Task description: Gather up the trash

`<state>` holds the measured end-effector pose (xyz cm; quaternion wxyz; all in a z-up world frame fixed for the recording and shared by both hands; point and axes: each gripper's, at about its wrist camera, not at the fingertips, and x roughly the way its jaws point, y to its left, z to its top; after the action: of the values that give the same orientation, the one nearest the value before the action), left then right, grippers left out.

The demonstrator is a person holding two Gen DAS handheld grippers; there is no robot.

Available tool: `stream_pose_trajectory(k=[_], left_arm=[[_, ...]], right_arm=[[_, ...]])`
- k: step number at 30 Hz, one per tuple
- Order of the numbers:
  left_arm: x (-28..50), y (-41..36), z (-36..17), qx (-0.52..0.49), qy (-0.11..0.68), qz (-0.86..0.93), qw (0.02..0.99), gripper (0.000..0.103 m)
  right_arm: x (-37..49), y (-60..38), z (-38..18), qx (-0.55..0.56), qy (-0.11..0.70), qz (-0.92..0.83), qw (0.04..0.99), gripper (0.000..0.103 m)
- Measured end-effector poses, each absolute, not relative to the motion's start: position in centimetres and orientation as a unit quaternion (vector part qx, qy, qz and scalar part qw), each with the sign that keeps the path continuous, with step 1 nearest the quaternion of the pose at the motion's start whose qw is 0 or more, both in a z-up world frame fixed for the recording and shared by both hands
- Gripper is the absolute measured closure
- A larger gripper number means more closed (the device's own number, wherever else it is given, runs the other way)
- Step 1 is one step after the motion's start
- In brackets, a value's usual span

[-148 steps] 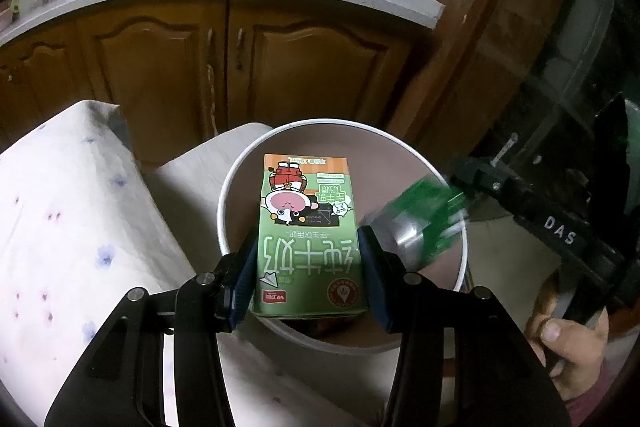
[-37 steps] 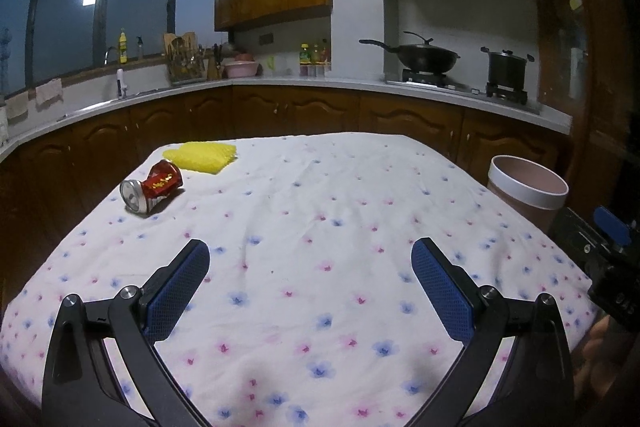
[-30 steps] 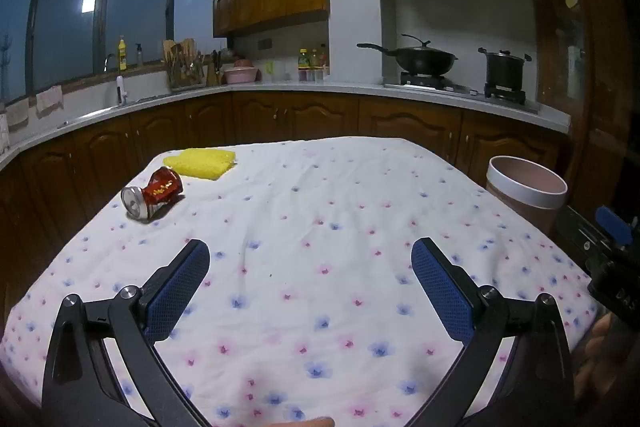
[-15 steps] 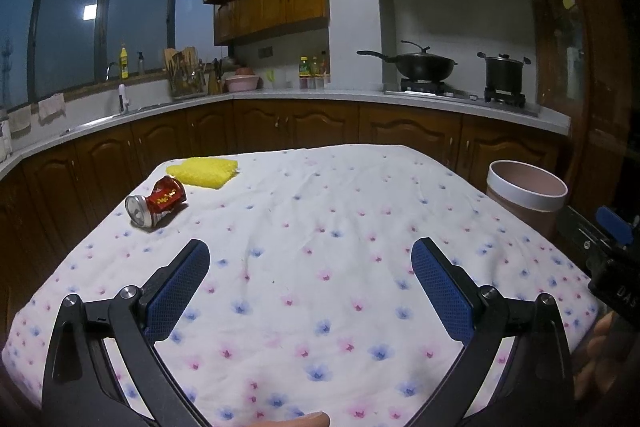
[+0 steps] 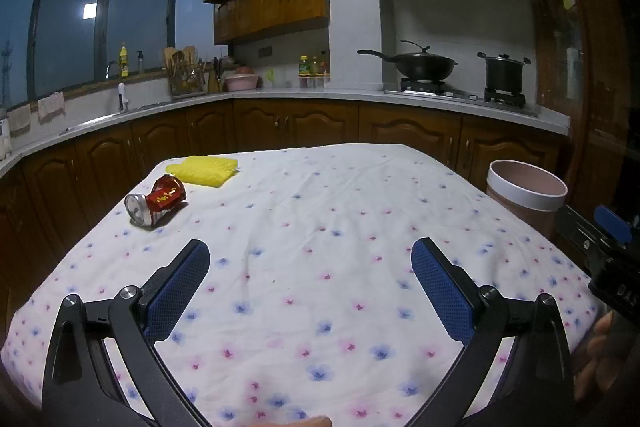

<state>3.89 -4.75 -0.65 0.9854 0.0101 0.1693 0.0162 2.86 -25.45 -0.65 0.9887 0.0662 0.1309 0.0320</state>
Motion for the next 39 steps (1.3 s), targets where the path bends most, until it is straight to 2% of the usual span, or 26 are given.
stream_pose_trajectory(k=[39], left_arm=[[3.80,-4.77,-0.66,0.011,0.167,0.015,0.986,0.000]], right_arm=[[2.71,-25.15,-0.60,0.068,0.130,0.035,0.989,0.000]])
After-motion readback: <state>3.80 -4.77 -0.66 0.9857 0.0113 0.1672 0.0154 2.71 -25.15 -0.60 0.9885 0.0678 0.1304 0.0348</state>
